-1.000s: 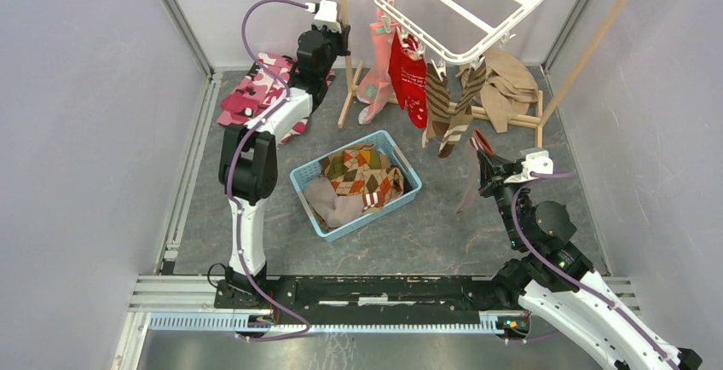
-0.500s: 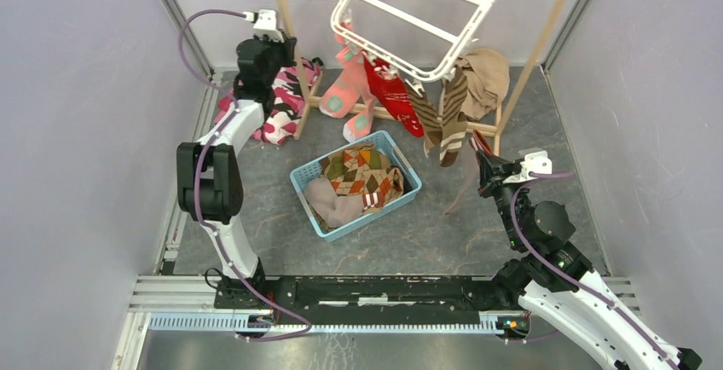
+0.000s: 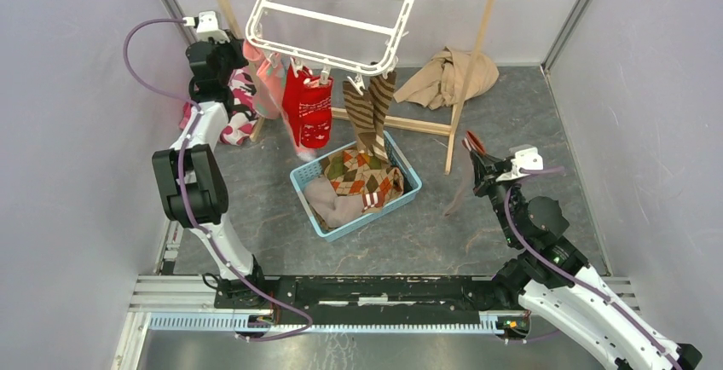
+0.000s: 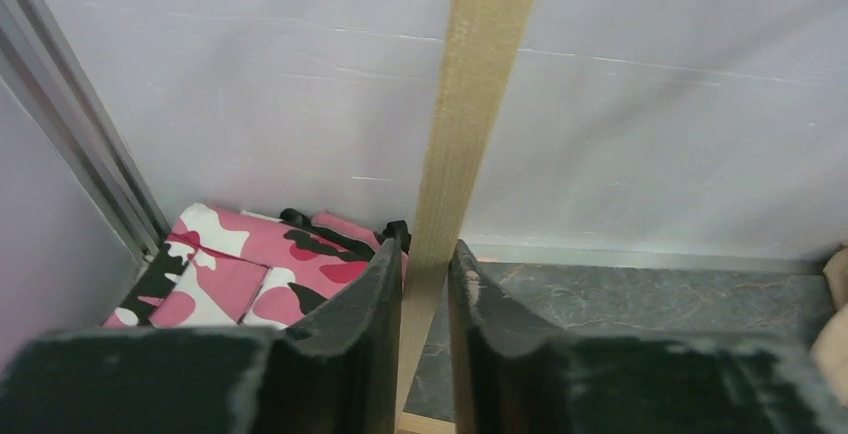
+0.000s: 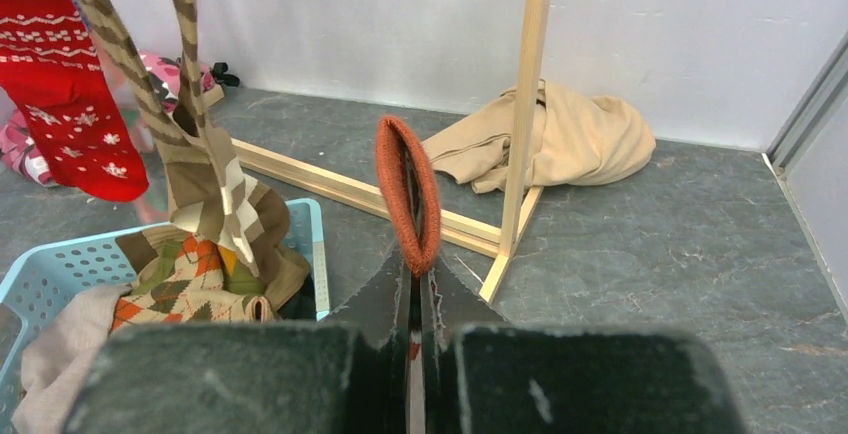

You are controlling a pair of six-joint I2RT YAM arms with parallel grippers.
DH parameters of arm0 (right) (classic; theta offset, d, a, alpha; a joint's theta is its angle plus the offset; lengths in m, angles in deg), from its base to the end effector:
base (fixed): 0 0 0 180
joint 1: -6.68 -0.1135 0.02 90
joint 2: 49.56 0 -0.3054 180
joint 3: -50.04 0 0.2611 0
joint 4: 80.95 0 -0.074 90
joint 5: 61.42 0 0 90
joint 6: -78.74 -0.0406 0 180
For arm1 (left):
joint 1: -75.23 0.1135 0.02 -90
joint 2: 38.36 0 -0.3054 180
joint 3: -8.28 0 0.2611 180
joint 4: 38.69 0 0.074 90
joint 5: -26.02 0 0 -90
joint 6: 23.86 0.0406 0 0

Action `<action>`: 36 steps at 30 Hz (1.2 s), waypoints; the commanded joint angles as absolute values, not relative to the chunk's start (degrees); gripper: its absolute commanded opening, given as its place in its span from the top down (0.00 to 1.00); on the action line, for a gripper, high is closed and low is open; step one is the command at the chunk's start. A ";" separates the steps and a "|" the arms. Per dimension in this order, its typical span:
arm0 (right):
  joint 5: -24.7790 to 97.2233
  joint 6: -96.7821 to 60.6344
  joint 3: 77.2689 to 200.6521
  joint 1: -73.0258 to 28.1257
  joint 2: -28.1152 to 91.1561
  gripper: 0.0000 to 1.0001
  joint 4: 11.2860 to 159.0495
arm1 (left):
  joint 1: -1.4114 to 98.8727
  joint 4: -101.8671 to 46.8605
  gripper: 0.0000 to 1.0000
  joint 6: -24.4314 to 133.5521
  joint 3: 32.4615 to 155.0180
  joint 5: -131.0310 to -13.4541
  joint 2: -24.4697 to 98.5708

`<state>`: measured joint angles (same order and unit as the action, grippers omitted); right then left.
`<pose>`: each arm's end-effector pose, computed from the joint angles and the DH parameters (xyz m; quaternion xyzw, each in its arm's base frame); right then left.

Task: Clip the socks to the hanger
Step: Move the clothesline to the center of the board.

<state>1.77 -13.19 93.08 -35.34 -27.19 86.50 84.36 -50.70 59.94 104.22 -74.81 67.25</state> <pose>0.0799 0.0473 0.3375 -0.0540 0.6588 0.1341 0.7383 0.4686 0.0676 0.3684 -0.0245 0.6924 -0.0470 0.7196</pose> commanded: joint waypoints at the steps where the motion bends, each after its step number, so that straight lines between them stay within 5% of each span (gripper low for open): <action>1: 4.32 -11.72 94.06 -35.68 -25.46 1.00 89.34 | 86.07 -50.91 0.64 50.92 108.32 -69.81 64.96; 8: 6.07 -10.23 94.44 -35.60 -22.88 1.00 90.86 | 86.50 -43.65 0.22 40.23 106.83 -62.56 59.50; 16: 4.82 -10.54 94.79 -34.34 -21.66 1.00 89.80 | 87.63 -40.82 0.19 32.38 95.56 -63.71 47.12; 31: 17.82 -15.72 92.44 -22.87 -19.12 1.00 90.65 | 87.78 -36.80 0.24 27.41 73.20 -89.36 21.78; 36: 20.50 -16.75 92.08 -20.43 -18.10 1.00 91.02 | 87.72 -31.52 0.35 27.96 72.29 -91.47 16.84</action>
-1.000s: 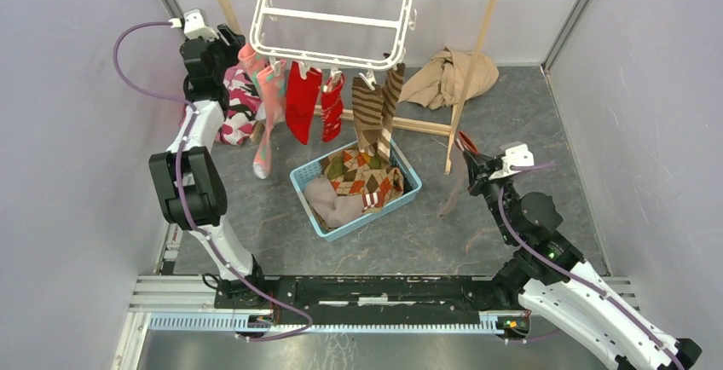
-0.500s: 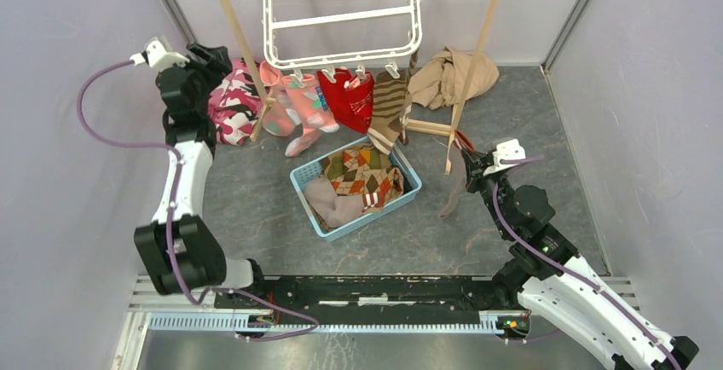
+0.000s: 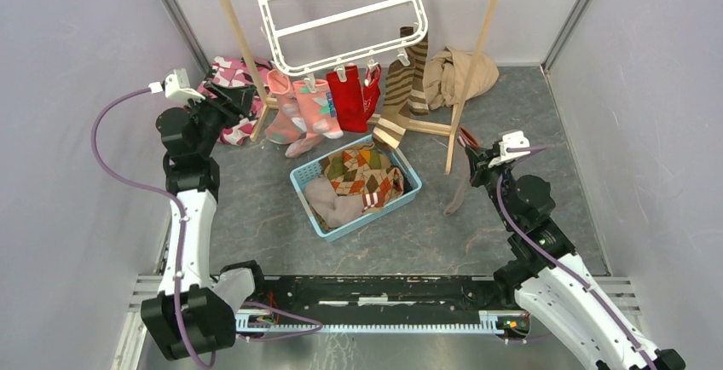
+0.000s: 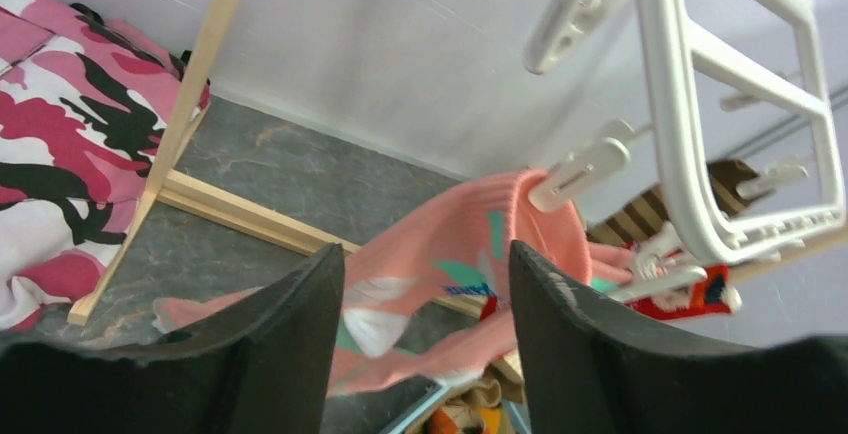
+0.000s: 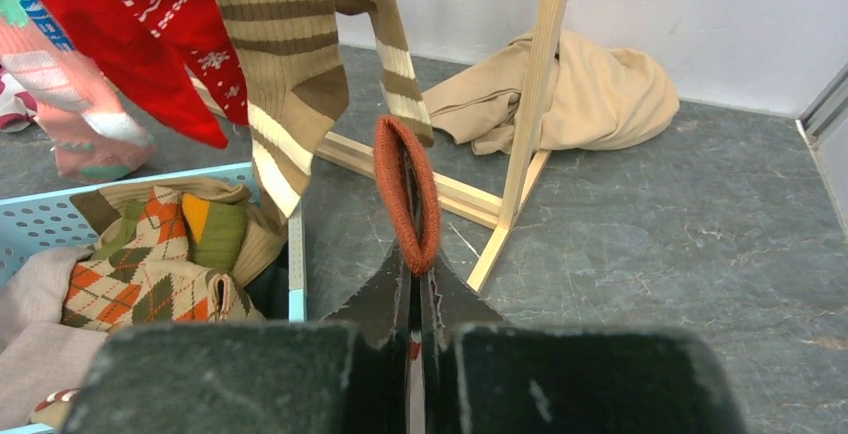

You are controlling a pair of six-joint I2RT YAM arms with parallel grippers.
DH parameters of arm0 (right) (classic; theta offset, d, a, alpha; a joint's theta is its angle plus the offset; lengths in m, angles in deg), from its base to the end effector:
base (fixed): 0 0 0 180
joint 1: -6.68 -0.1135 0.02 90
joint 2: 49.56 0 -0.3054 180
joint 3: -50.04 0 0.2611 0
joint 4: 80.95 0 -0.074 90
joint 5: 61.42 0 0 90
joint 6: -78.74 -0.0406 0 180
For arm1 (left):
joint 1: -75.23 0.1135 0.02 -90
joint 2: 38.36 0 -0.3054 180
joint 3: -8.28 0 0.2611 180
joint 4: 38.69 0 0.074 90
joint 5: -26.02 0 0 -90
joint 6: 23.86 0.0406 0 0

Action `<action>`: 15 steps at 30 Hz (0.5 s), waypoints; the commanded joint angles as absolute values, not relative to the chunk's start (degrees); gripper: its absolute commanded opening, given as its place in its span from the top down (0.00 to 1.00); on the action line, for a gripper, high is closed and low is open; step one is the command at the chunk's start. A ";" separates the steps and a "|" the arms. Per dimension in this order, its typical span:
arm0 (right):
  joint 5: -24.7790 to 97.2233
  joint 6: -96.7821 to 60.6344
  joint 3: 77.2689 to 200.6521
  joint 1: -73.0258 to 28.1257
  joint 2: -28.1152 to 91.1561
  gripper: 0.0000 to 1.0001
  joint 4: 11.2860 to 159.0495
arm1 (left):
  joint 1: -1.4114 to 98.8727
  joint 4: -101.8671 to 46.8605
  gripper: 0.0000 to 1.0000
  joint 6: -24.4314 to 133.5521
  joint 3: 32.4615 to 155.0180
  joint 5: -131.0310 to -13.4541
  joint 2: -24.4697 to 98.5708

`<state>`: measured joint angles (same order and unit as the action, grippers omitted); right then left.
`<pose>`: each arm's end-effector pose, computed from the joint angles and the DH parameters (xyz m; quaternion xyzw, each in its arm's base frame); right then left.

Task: Clip the socks to the hanger
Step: Move the clothesline to the center of the board, then rotate the hanger at the clothesline.

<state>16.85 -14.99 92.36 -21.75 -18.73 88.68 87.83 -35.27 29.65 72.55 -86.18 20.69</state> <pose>0.1159 0.0534 0.3242 -0.0777 0.6960 0.1280 0.7023 0.2322 0.0362 0.4027 -0.1579 0.6786 -0.2769 0.6617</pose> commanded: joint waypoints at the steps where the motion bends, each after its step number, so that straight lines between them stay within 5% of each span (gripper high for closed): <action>1: 20.78 -16.93 92.00 -20.19 -17.96 1.00 91.12 | 87.79 -30.79 0.37 27.83 72.52 -92.37 16.21; 15: 22.45 -17.32 91.15 -19.06 -17.69 1.00 90.86 | 87.73 -31.41 0.39 24.93 74.07 -100.96 15.66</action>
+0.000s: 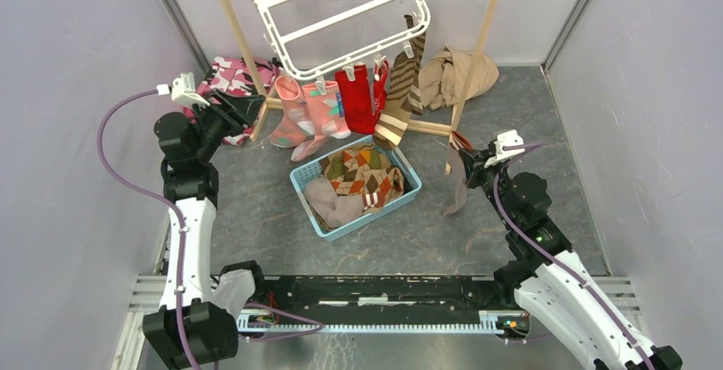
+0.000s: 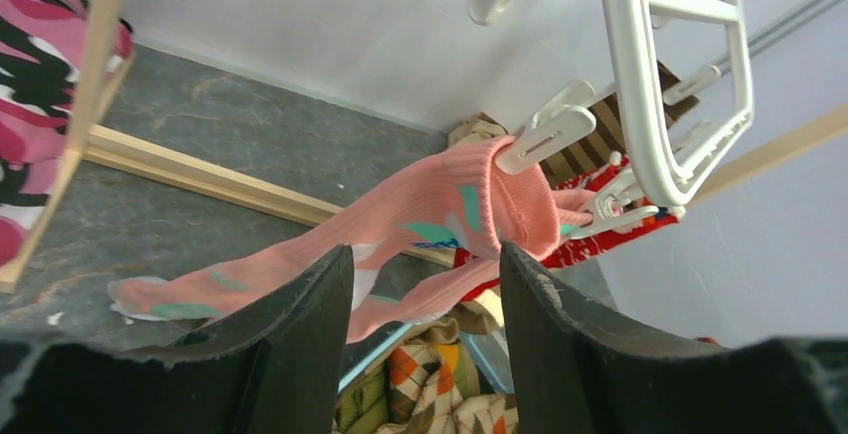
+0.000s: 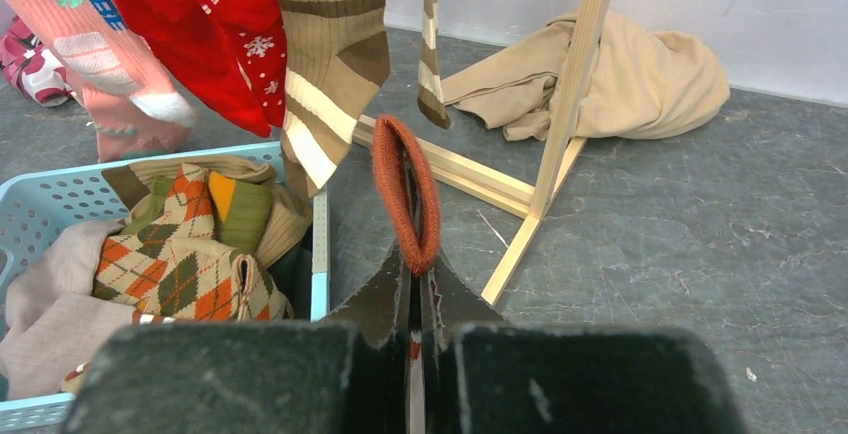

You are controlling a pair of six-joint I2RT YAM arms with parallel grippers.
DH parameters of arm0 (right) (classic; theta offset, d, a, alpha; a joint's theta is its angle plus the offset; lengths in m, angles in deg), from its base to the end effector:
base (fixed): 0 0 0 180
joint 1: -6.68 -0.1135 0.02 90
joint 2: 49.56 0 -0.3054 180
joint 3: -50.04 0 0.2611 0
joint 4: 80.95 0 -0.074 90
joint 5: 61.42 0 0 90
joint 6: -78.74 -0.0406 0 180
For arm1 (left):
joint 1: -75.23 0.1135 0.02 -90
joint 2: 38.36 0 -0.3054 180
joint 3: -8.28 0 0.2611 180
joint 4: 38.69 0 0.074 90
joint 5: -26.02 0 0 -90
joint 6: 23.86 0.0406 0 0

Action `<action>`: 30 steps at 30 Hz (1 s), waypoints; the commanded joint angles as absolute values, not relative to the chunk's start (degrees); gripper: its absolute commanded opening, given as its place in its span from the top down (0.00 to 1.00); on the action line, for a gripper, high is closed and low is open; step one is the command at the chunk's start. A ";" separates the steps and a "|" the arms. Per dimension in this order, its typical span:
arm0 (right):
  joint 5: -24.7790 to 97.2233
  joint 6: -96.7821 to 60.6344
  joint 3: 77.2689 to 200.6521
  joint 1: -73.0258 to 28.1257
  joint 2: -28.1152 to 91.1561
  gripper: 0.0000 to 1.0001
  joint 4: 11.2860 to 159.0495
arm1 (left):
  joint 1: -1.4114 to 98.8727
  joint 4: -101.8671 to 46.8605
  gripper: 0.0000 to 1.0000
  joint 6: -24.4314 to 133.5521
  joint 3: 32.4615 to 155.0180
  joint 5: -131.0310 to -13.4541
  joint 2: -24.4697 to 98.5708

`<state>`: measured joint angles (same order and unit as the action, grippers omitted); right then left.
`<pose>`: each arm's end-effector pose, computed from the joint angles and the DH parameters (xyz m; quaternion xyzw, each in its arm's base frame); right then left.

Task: Clip the socks to the hanger
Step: Rotate the hanger at the clothesline.

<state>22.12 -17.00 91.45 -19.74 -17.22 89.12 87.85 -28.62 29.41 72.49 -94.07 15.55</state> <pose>0.1222 0.0556 0.3163 -0.0888 0.7068 0.1555 0.6844 0.2056 0.0252 0.4074 -0.1174 0.6960 -0.3220 0.6309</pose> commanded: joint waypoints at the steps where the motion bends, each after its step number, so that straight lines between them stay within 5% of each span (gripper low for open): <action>1: 22.37 -17.27 91.11 -19.04 -17.74 1.00 90.77 | 87.71 -32.29 0.39 23.72 74.22 -102.96 15.45; 13: 23.62 -18.15 89.82 -18.21 -16.70 1.00 92.24 | 76.27 -22.95 0.40 24.52 84.73 -105.20 10.59; 23: 23.57 -18.38 89.39 -18.06 -17.29 1.00 91.70 | 41.04 -22.39 0.38 34.68 81.25 -84.45 17.51; 30: 22.64 -18.05 88.82 -17.90 -18.40 1.00 90.77 | 27.79 -45.66 0.24 48.54 70.67 -71.04 25.20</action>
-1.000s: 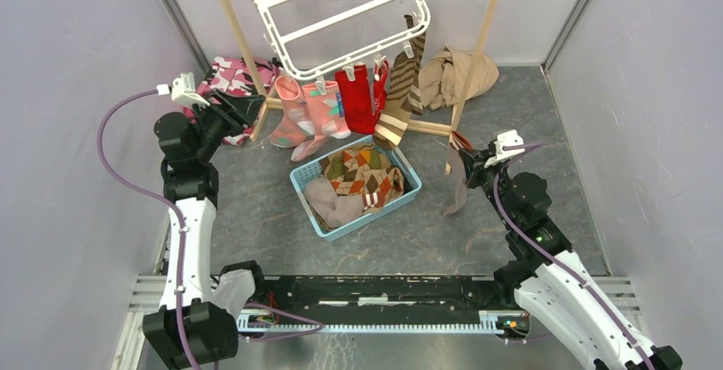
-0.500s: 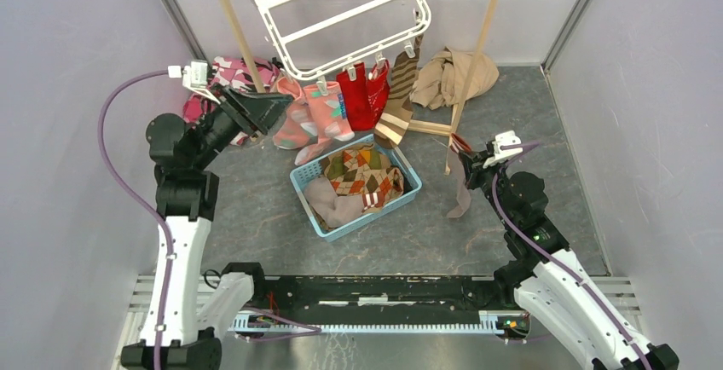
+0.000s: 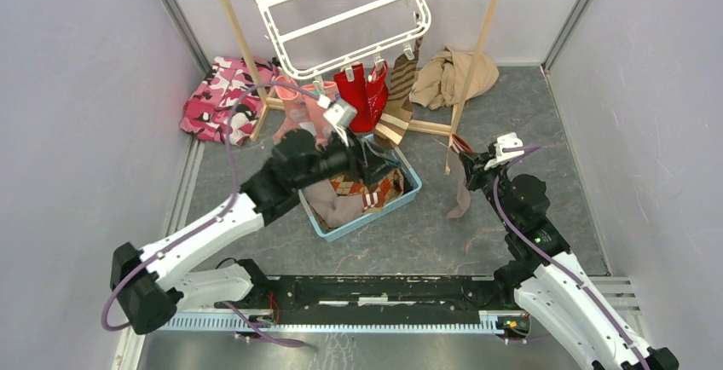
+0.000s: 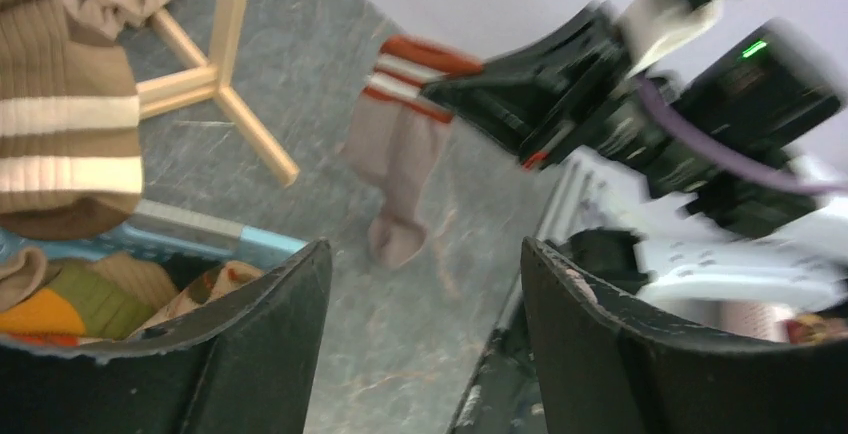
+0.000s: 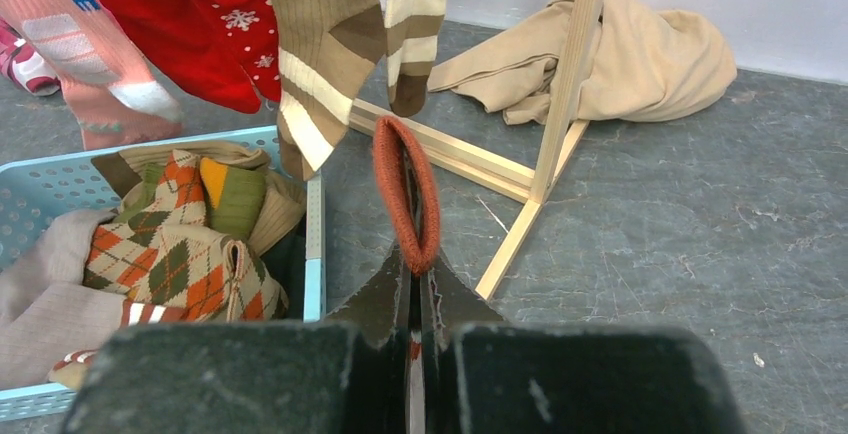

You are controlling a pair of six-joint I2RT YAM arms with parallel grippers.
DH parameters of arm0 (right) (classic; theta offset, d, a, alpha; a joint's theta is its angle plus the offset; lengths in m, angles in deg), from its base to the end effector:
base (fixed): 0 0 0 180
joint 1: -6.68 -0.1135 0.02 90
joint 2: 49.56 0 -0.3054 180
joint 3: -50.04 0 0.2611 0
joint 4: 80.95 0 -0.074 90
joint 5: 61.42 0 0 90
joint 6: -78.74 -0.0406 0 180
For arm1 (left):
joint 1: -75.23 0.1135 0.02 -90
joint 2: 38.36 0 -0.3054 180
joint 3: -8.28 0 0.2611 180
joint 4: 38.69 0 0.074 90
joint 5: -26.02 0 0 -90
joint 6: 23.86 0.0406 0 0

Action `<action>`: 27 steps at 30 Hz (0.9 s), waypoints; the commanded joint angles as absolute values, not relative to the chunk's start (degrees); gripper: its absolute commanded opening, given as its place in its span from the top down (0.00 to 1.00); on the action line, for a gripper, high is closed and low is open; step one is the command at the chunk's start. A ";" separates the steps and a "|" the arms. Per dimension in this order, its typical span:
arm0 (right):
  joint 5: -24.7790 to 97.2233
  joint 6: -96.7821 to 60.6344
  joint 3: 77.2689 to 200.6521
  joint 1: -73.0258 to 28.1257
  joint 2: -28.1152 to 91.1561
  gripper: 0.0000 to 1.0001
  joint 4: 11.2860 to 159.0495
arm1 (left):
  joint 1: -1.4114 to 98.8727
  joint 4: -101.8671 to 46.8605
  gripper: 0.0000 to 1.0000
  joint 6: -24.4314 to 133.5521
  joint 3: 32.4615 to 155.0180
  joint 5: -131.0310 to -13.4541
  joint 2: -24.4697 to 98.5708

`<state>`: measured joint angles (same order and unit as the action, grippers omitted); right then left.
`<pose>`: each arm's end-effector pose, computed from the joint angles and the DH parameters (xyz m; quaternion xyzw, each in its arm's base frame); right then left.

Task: Clip the socks to the hanger
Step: Rotate the hanger at the clothesline.

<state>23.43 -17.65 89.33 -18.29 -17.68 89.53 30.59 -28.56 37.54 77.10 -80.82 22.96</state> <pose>0.1230 0.0532 0.3043 -0.0853 0.7149 0.1562 0.6762 0.1661 -0.1805 0.4103 0.2000 0.6942 -0.4925 0.4852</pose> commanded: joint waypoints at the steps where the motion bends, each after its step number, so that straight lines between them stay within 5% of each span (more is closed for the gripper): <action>1: 22.63 -18.08 88.76 -17.89 -18.43 1.00 90.69 | 27.77 -50.69 0.22 49.70 68.62 -69.55 26.82; 9: 22.61 -17.41 88.73 -17.58 -19.32 1.00 89.81 | 28.42 -69.77 0.15 62.56 70.32 -59.94 43.59; 27: 23.49 -16.85 87.51 -16.66 -18.97 1.00 90.94 | 37.61 -77.02 0.26 62.10 82.24 -67.00 61.43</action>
<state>23.48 -17.41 87.77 -17.14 -19.28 88.68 37.63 -71.07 58.39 79.50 -62.20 60.19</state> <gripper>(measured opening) 0.022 0.781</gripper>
